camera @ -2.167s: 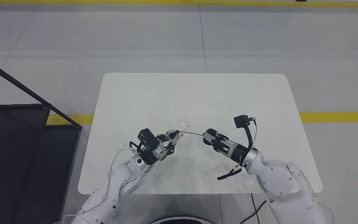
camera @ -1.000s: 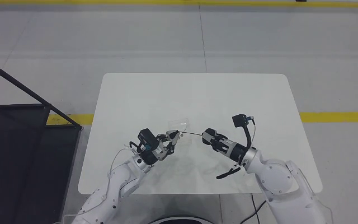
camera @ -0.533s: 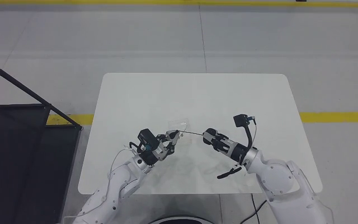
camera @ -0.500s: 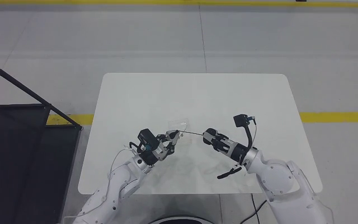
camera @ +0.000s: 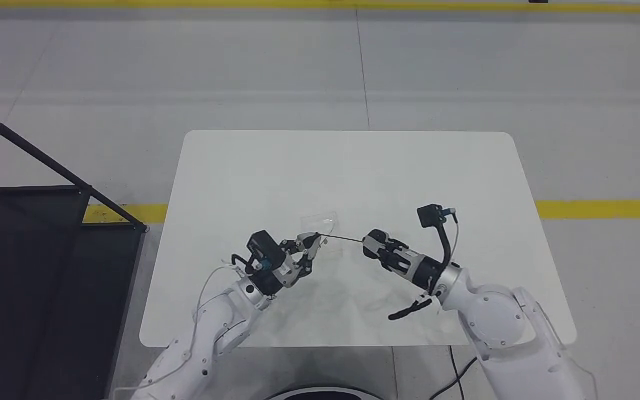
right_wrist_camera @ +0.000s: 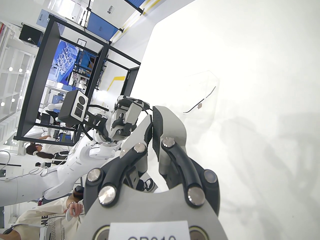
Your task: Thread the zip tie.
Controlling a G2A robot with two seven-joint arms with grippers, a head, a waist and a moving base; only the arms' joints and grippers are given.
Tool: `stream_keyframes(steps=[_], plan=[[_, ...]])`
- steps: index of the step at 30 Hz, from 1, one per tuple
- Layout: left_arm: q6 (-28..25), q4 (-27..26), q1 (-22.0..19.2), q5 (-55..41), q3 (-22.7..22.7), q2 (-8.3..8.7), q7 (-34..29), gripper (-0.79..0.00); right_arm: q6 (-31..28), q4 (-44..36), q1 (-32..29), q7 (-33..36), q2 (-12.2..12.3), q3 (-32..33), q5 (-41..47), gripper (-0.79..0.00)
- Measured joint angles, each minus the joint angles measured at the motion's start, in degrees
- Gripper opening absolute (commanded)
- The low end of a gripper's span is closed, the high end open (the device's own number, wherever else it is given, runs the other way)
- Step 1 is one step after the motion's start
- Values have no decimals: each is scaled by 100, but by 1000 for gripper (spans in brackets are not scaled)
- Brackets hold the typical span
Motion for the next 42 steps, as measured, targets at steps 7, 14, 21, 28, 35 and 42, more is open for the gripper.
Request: stream_keyframes(steps=[7,14,21,28,35,42], plan=[[124,3,5,175,18,-16,27,-785,19,5,12,14,1,-10,4,-785],[306,-12,23,372,67,-39,39,-785,20,8,17,14,4,-7,16,-785],[414,-22,31,470,67,-56,57,-785,20,7,14,14,7,3,31,-785],[494,-22,47,444,64,-78,91,-785,31,1,15,29,11,13,36,-785],[481,-26,48,453,53,-93,86,-785,40,0,11,36,15,17,36,-785],[457,-9,51,468,34,-104,104,-785,91,23,48,43,13,-4,44,-785]])
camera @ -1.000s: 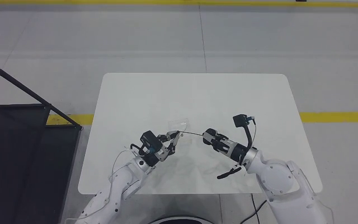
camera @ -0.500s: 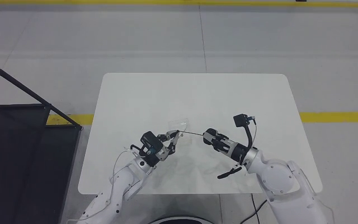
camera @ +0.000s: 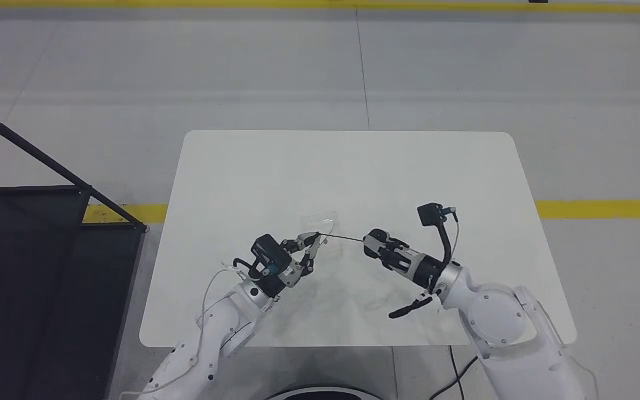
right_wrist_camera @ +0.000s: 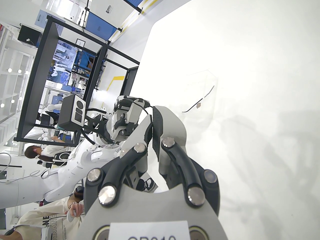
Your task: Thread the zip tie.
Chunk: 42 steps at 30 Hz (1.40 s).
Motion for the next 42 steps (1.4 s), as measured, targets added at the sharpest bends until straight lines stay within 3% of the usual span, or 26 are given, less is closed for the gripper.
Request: stream_keyframes(steps=[12,42], plan=[[-12,24,6,64,-21,-18,34,-785,29,10,21,10,1,-19,14,-785],[580,105,9,762,109,-98,160,-785,-100,13,-21,-32,6,17,218,-785]])
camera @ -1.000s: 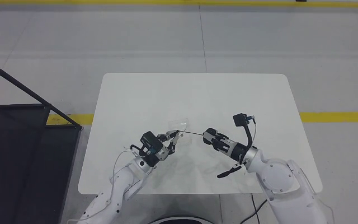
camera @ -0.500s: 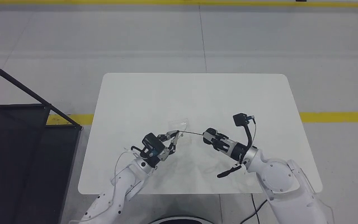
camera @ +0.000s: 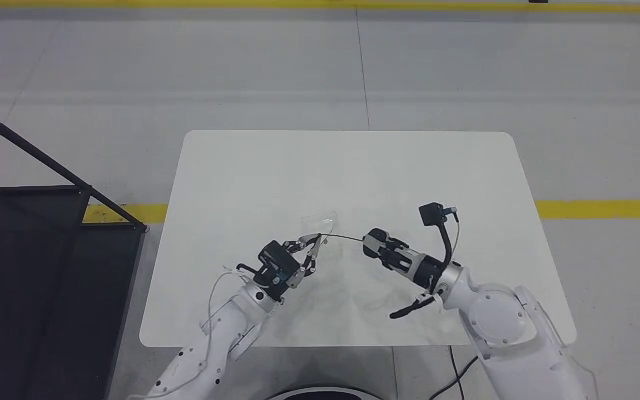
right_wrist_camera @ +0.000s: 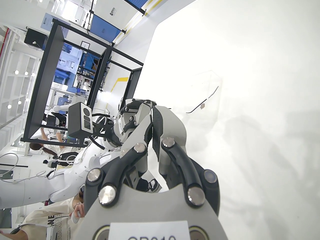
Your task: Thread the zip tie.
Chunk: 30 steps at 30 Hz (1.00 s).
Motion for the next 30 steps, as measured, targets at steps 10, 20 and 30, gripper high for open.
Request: stream_keyframes(steps=[10,20,30], plan=[[61,33,-16,86,20,-26,-40,-785,-227,16,-48,-31,6,41,140,-785],[42,53,-30,110,15,-47,-81,-785,-478,35,-123,-35,19,112,292,-785],[44,60,-38,125,25,-70,-95,-785,-464,54,-32,80,17,7,269,-785]])
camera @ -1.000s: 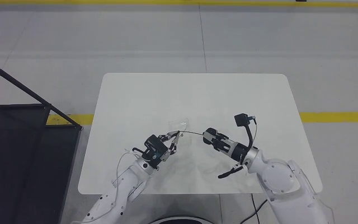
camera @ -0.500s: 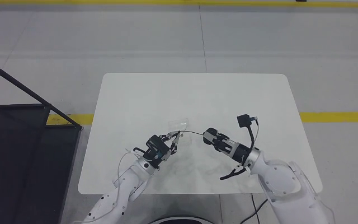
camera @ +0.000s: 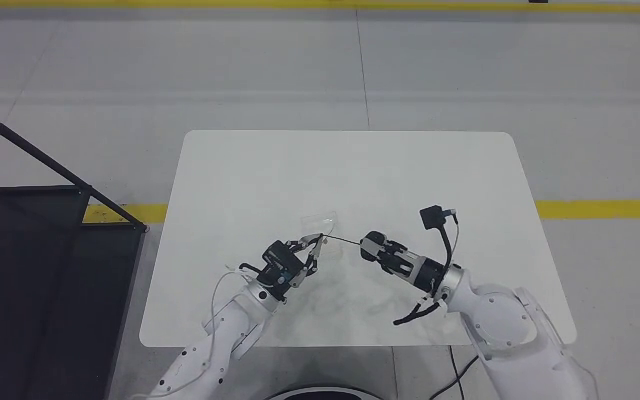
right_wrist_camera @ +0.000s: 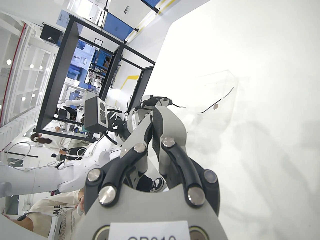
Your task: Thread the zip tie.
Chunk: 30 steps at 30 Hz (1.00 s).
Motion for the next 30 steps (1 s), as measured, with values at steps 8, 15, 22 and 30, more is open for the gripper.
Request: stream_keyframes(steps=[8,15,22,30], plan=[[-24,54,-20,8,4,-17,-10,-785,-196,54,13,-87,-6,-30,103,-785],[-56,84,-30,28,5,-28,-14,-785,-427,87,-34,-63,4,19,238,-785],[-53,101,-43,29,16,-44,-41,-785,-530,124,44,190,20,-8,240,-785],[-86,122,-48,49,18,-57,-55,-785,-682,146,38,112,23,-23,288,-785]])
